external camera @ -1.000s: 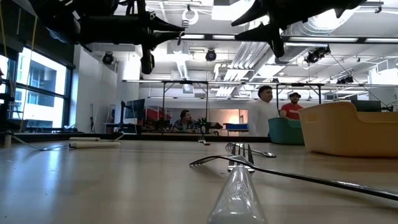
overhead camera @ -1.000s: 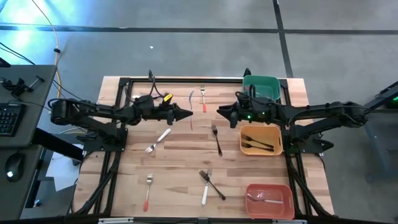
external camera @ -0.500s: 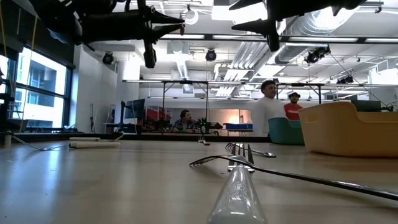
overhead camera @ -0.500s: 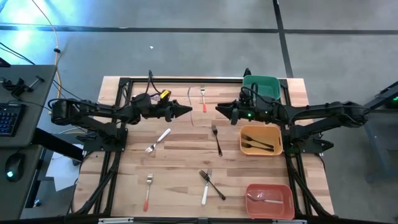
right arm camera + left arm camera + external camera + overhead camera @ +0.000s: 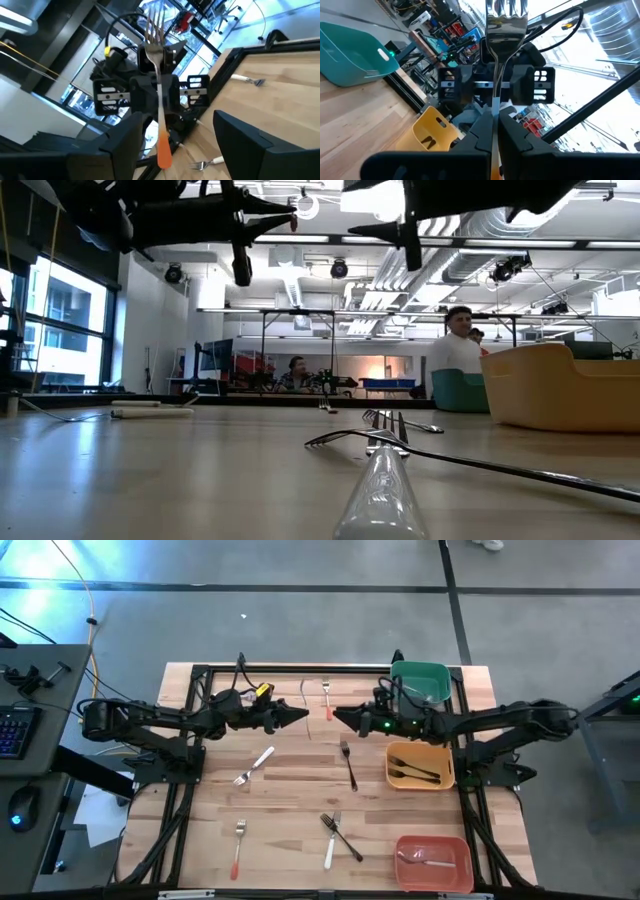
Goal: Sort silverware by color (type)
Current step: Put the orange fork into the green bin
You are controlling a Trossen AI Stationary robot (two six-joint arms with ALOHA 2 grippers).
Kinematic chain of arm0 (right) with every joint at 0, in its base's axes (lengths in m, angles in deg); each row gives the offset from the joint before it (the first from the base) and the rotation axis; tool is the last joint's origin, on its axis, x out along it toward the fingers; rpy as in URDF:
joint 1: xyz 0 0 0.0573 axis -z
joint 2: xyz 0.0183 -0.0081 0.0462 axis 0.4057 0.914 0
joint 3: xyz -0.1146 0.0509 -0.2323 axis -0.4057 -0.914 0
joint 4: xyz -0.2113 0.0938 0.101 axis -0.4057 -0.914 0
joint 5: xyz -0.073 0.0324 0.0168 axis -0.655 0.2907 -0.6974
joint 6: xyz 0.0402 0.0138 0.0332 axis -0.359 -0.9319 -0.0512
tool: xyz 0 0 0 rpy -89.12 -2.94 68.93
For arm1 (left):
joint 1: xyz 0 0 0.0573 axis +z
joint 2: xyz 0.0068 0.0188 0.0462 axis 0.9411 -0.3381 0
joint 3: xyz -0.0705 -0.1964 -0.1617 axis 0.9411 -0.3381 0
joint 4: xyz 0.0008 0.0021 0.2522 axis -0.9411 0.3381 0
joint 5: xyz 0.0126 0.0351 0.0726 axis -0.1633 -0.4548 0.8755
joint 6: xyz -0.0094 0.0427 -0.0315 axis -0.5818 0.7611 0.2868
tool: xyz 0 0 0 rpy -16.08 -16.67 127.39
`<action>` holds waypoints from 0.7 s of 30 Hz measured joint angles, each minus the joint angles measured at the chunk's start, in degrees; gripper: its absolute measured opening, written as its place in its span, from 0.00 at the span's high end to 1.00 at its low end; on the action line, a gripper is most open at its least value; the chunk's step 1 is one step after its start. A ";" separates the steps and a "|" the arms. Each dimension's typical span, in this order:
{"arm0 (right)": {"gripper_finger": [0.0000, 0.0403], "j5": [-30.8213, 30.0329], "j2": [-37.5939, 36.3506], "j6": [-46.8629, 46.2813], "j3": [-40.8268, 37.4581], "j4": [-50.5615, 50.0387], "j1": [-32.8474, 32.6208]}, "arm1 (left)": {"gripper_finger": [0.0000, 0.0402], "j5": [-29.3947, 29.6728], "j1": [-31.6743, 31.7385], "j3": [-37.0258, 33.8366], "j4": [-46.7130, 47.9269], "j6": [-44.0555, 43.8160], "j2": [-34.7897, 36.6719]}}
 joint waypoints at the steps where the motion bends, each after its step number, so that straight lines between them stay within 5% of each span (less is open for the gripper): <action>1: 0.44 0.23 0.81 0.00 0.55 -0.03 -0.01 | 1.00 0.00 0.00 0.00 0.00 -0.03 0.00; 7: 0.45 0.89 6.55 3.46 7.48 -0.56 0.05 | 1.00 -0.31 -0.02 0.11 0.21 -0.04 0.00; 16: 0.52 1.32 14.10 8.61 22.27 -19.51 0.93 | 1.00 -0.42 -0.15 0.11 0.68 0.00 0.00; 21: 0.61 1.68 16.94 11.15 27.50 -21.71 0.92 | 1.00 -0.45 -0.49 0.11 0.83 0.29 0.00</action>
